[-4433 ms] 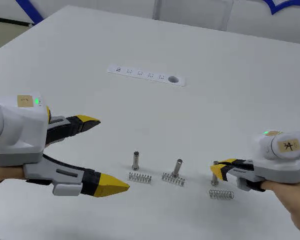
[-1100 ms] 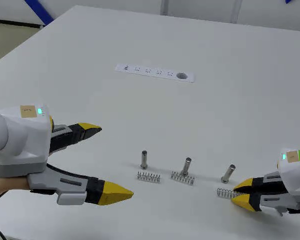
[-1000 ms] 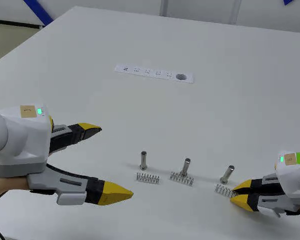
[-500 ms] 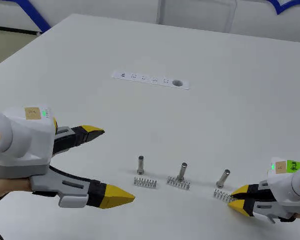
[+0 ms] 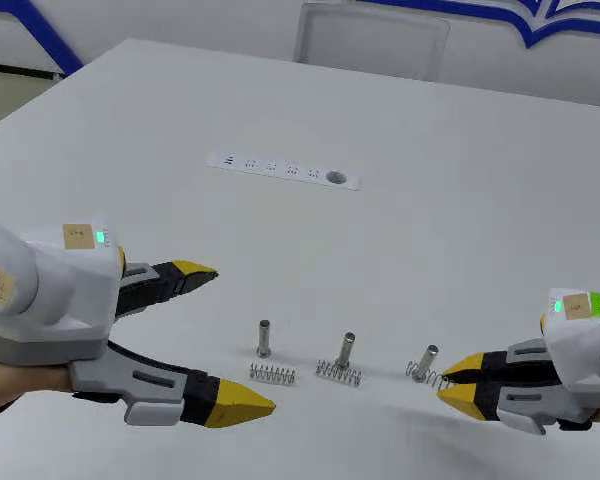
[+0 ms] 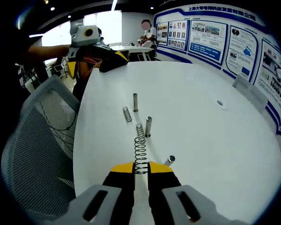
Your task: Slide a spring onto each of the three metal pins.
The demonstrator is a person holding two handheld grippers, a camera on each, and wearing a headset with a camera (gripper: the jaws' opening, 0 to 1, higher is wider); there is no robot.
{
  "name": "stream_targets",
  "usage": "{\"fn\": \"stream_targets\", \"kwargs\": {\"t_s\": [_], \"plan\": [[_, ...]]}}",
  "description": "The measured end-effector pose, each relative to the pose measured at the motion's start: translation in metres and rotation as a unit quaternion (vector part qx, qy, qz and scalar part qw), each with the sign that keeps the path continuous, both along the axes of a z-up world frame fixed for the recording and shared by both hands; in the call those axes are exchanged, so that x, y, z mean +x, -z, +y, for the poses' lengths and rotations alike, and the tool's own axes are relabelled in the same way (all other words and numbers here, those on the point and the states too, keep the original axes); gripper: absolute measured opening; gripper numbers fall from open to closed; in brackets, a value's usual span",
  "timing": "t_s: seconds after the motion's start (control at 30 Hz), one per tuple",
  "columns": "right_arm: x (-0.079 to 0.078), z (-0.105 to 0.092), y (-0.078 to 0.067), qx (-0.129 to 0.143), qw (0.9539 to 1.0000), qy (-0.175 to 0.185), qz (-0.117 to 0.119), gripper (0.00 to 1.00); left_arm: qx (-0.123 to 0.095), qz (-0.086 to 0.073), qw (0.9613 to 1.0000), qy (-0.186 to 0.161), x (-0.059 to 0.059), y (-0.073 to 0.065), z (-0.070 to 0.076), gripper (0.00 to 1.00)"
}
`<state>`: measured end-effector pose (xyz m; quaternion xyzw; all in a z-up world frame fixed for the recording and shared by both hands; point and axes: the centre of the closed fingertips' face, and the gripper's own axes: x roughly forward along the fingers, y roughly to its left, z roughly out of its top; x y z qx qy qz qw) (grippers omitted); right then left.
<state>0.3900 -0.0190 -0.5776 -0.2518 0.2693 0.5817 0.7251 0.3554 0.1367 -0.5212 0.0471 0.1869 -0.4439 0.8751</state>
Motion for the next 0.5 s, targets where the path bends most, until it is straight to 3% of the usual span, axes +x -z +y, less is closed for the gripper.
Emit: {"fn": "stream_targets", "kwargs": {"t_s": [0.27, 0.37, 0.5], "plan": [[-0.014, 0.025, -0.042, 0.006, 0.9985, -0.047, -0.027, 0.1, -0.015, -0.016, 0.9995, 0.025, 0.006, -0.011, -0.022, 0.87], [-0.019, 0.034, -0.053, 0.008, 0.9974, -0.062, -0.035, 0.1, -0.026, -0.023, 0.9988, 0.035, 0.008, -0.018, -0.032, 0.85], [-0.026, 0.042, -0.061, 0.007, 0.9958, -0.079, -0.045, 0.1, -0.024, -0.031, 0.9977, 0.056, 0.006, -0.019, -0.047, 0.81]]}}
